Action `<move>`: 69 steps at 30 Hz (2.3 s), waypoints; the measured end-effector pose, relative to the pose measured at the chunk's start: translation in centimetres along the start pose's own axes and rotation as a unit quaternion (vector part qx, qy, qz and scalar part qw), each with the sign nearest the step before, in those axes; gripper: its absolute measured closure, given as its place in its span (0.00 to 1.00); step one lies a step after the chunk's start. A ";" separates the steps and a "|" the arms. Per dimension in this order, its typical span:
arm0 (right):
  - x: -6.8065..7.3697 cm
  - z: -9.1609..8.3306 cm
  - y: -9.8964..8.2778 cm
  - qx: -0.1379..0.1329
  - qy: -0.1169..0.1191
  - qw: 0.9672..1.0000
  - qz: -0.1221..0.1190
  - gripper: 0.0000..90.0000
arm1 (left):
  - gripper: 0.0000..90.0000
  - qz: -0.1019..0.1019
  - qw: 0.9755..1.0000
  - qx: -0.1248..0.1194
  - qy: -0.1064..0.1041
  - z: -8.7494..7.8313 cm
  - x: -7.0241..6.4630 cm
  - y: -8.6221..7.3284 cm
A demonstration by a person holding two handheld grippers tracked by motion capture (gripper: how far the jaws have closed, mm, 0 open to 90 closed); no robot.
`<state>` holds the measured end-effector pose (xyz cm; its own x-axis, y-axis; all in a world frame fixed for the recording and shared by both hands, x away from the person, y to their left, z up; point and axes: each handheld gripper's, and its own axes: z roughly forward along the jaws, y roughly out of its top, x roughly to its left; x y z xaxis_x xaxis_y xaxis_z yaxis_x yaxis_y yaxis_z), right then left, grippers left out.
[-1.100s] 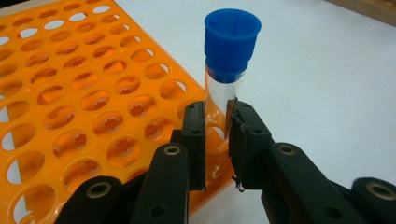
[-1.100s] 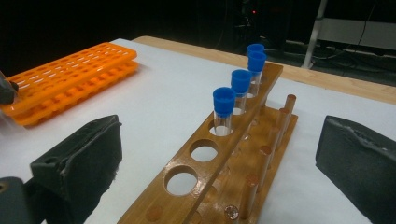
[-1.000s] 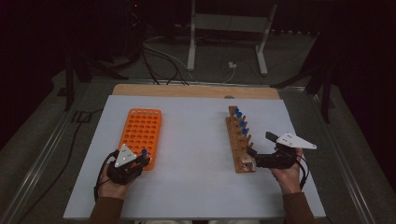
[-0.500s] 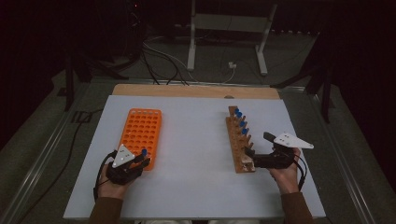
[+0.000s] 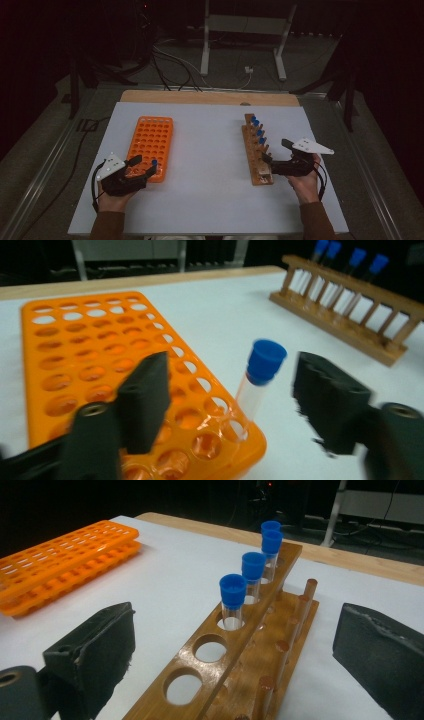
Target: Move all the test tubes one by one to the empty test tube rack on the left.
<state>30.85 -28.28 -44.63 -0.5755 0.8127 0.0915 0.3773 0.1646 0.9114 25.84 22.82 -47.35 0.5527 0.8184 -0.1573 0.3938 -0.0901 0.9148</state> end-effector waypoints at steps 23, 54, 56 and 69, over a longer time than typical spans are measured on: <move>0.6 4.7 -0.3 0.040 -0.016 0.998 -0.034 0.78 | 0.01 0.000 0.999 -0.015 0.049 -0.5 0.2 0.2; 1.2 4.2 2.6 0.038 -0.026 0.998 -0.048 0.85 | 0.01 0.031 0.998 -0.005 0.053 -0.5 -1.2 2.3; 1.3 4.0 3.0 0.039 -0.026 0.998 -0.052 0.85 | 0.01 0.036 0.998 -0.007 0.051 -0.5 -1.4 2.8; 1.5 2.0 5.6 0.020 -0.018 0.998 -0.059 0.85 | 0.01 0.052 0.998 -0.030 0.006 0.4 -3.6 4.9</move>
<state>33.55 -24.99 -40.23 -0.5915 0.8057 -0.0298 0.3379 0.2813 0.8982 26.06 19.18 -42.41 0.5799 0.8128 -0.0561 0.2891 -0.1409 0.9469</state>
